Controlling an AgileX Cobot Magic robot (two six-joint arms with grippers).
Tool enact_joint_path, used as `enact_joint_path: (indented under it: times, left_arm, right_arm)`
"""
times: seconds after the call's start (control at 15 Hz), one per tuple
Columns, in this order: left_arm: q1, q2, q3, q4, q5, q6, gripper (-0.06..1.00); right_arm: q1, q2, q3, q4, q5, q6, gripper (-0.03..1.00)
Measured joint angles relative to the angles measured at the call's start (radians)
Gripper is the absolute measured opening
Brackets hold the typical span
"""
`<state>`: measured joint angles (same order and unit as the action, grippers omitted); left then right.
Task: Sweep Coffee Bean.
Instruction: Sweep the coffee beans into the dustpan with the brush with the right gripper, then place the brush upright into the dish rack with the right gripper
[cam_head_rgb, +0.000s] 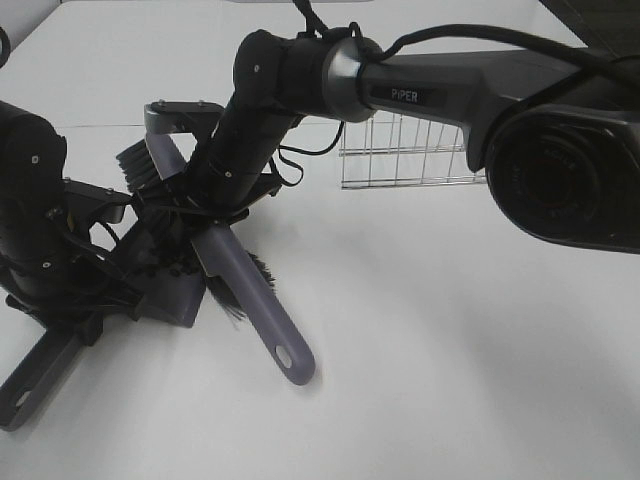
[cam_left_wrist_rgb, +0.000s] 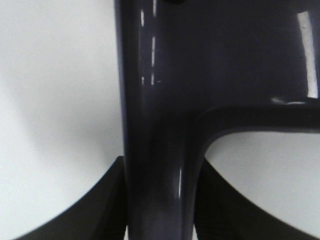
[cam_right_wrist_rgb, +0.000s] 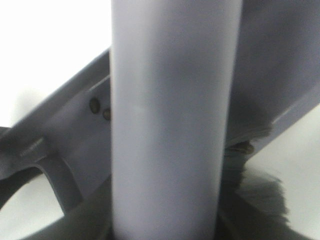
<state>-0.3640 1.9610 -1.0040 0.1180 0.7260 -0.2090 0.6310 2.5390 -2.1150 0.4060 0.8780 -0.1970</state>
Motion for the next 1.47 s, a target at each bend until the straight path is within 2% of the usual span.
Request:
enact_joint_path:
  times: [0.27, 0.6, 0.8, 1.07, 1.2, 1.47]
  left_arm:
    - [0.000, 0.000, 0.000, -0.003, 0.002, 0.000, 0.33]
    - [0.000, 0.000, 0.000, -0.003, 0.002, 0.000, 0.33]
    - [0.000, 0.000, 0.000, -0.003, 0.003, 0.000, 0.33]
    - [0.000, 0.000, 0.000, -0.007, 0.004, 0.000, 0.33]
    - [0.000, 0.000, 0.000, -0.014, 0.005, 0.000, 0.33]
    - [0.000, 0.000, 0.000, -0.023, 0.007, 0.000, 0.33]
  right_arm:
    - [0.000, 0.000, -0.094, -0.018, 0.044, -0.005, 0.34]
    - [0.000, 0.003, -0.204, -0.100, 0.193, -0.005, 0.34]
    - [0.000, 0.003, -0.279, -0.109, 0.262, -0.005, 0.34]
    - [0.000, -0.041, -0.287, -0.267, 0.339, 0.016, 0.34]
    - [0.000, -0.085, -0.287, -0.354, 0.344, 0.058, 0.34]
    - [0.000, -0.176, -0.268, -0.440, 0.347, 0.110, 0.34]
